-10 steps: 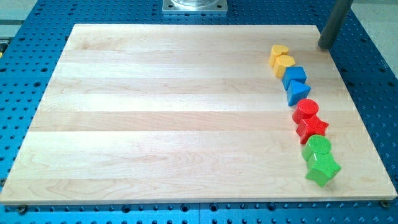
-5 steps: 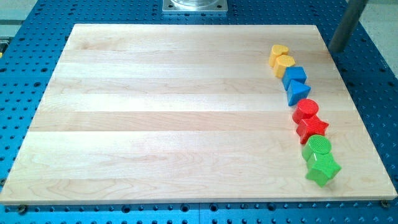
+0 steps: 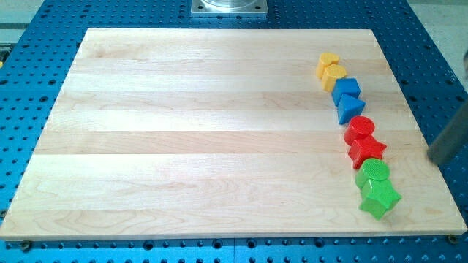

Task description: Place the triangle to the left of the cube

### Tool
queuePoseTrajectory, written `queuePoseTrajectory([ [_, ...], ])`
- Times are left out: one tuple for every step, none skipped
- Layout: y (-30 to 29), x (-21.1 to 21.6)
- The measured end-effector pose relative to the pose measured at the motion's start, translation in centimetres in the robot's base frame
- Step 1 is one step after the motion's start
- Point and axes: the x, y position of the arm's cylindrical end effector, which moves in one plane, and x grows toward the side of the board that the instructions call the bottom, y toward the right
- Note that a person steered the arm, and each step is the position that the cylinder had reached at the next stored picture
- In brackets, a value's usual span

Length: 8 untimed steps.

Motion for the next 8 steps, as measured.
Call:
queuePoseTrajectory([
  [-0.2,1.4],
  [-0.4,2.4],
  [-0.7,3.1],
  [-0.7,3.1],
  [-0.4,2.8],
  [0.5,1.7],
  [1.7,0.4],
  [2.6,-0.4],
])
